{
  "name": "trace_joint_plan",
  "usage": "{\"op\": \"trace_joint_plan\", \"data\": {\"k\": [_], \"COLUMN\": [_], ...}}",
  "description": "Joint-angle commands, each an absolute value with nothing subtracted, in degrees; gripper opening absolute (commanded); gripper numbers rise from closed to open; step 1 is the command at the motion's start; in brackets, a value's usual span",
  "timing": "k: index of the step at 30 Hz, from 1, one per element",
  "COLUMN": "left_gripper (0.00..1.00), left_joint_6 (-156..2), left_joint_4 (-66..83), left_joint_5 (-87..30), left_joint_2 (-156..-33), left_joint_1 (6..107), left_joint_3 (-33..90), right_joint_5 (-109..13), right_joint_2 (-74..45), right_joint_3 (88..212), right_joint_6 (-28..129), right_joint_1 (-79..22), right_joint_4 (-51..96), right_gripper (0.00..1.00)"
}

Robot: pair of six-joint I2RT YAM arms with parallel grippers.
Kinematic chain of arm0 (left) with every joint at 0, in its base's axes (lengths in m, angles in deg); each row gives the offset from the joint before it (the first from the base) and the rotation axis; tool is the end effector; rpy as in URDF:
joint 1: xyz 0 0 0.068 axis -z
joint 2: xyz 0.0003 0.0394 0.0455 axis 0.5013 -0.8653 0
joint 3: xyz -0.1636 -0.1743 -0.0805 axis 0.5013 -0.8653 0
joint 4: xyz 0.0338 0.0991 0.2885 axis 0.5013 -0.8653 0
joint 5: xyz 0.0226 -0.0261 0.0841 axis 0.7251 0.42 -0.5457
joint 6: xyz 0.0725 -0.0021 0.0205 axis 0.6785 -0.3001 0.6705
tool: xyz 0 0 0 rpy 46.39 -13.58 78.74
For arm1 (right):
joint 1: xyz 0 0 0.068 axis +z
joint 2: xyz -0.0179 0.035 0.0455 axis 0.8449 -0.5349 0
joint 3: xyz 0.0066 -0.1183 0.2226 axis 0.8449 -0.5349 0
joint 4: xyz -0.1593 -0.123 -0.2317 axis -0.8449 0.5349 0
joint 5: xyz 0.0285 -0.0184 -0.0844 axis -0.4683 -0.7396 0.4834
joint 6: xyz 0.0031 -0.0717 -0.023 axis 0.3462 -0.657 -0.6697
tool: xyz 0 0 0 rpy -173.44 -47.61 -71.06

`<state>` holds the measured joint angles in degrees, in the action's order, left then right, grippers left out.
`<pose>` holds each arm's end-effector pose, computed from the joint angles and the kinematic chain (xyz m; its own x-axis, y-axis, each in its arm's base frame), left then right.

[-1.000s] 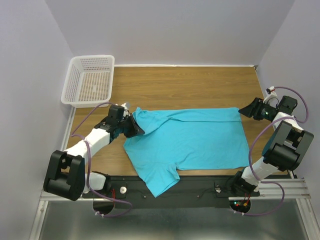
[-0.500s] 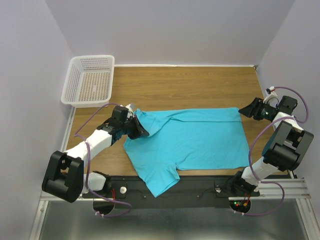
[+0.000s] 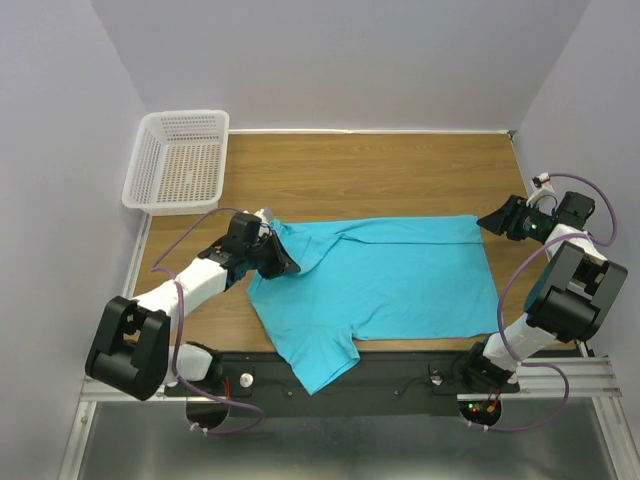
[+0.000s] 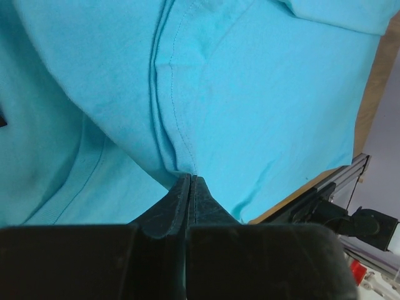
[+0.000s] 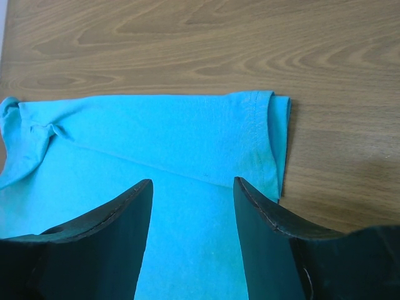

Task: Fold and stack the t-shirts
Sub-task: Fold the tshirt

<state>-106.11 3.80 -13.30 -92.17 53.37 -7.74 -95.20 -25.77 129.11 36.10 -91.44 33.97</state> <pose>0.2851 -0.1504 0.1343 -0.8610 -0.2751 -0.4278 0.1178 0.7103 -0.6940 0.3371 -0.1629 0.1413 -0.6113 0.3211 -0.7233 -0.2041 0.8190 0.5362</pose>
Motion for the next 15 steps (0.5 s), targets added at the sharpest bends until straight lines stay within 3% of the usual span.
{"op": "trace_joint_plan", "data": {"k": [1, 4, 8, 11, 15], "left_gripper": [0.13, 0.44, 0.67, 0.72, 0.72], "left_joint_6": [-105.17, -102.73, -99.82, -97.27, -97.53], "left_joint_4": [5.23, 3.05, -0.92, -0.24, 7.83], "left_joint_5": [-13.04, -13.81, -20.14, -25.24, -21.75], "left_joint_2": [-91.71, -90.31, -86.97, -85.03, -89.84], "left_joint_1": [53.64, 53.64, 53.03, 49.69, 42.24], "left_joint_3": [-7.98, -6.49, -2.54, -0.77, -0.07], "right_joint_5": [-96.34, -96.34, -96.34, -96.51, -96.69], "right_joint_2": [-25.70, -25.70, -25.61, -25.70, -25.78], "right_joint_3": [130.20, 130.20, 130.20, 130.20, 130.29], "right_joint_6": [35.08, 35.08, 35.08, 34.99, 35.17], "right_joint_1": [-91.85, -91.85, -91.85, -91.85, -91.94], "right_joint_4": [33.94, 33.94, 33.94, 33.94, 34.02], "right_gripper": [0.60, 0.60, 0.60, 0.60, 0.60]}}
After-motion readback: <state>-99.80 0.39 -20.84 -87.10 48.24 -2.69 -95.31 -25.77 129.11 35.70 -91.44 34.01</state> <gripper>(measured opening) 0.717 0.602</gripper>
